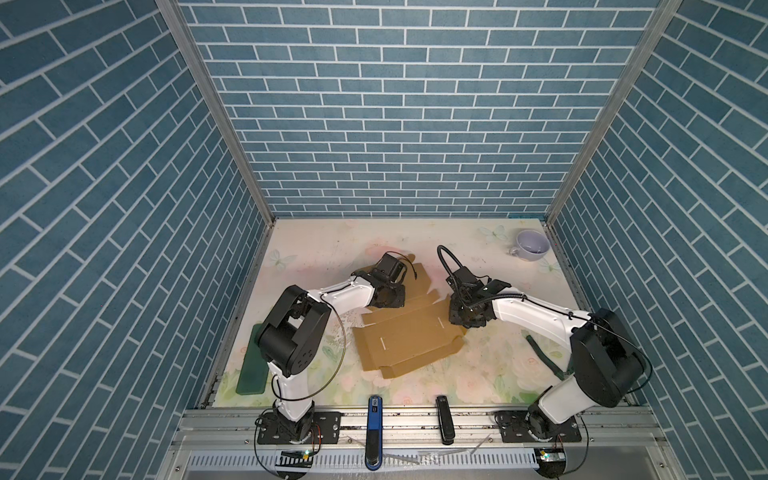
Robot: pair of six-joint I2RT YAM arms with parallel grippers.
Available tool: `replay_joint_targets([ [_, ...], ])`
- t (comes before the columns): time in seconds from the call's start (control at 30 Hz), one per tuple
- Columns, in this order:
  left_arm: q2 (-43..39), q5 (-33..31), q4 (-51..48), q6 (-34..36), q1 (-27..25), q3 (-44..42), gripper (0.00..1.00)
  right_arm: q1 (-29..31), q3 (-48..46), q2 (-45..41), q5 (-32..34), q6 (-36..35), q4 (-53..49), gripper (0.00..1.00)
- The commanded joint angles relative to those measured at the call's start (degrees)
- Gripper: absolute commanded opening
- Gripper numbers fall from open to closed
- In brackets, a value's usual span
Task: Fold the paper box
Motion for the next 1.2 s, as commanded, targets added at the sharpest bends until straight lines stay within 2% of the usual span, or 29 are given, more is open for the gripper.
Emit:
replay_joint_targets([
  [0.0,0.54,0.83,-3.15,2.43,1.5,3.79,0.25,-1.23,3.72,2.89,-1.4,-6.88,-2.5,0.32],
  [0.2,4.1,3.61,-12.0,9.39,5.66,14.9,0.4,-2.93,9.21,5.01,-0.14,-16.6,-5.25,0.13],
  [0.37,8.45,3.35,-20.1,15.96,8.24,25.74,0.47,-4.35,15.12,6.97,-0.21,-26.98,-8.33,0.05],
  [0.53,11.88,2.15,-25.44,18.62,9.77,32.8,0.51,-4.46,22.15,11.13,1.19,-39.68,-11.77,0.03],
  [0.67,11.95,2.41,-26.01,18.63,11.36,33.85,0.53,-4.5,27.37,14.73,0.46,-46.83,-13.72,0.03],
  [0.83,10.08,3.14,-26.19,18.8,13.7,32.84,0.55,-4.64,30.56,16.81,-4.12,-58.35,-14.49,0.0],
  [0.97,8.49,3.04,-25.98,18.87,14.96,31.53,0.57,-4.77,32.2,19.86,-0.46,-66.97,-11.87,0.0],
  [1.07,7.69,2.7,-25.74,18.63,15.72,30.61,0.57,-5.77,34.35,22.21,0.35,-69.97,-8.69,0.01],
  [1.1,7.41,2.62,-25.58,18.43,15.96,30.31,0.57,-6.31,35.09,22.85,0.32,-70.4,-7.21,0.07],
  [1.17,6.97,2.76,-25.01,17.81,16.37,29.8,0.58,-7.69,37.63,23.86,-0.59,-69.57,-6.19,0.28],
])
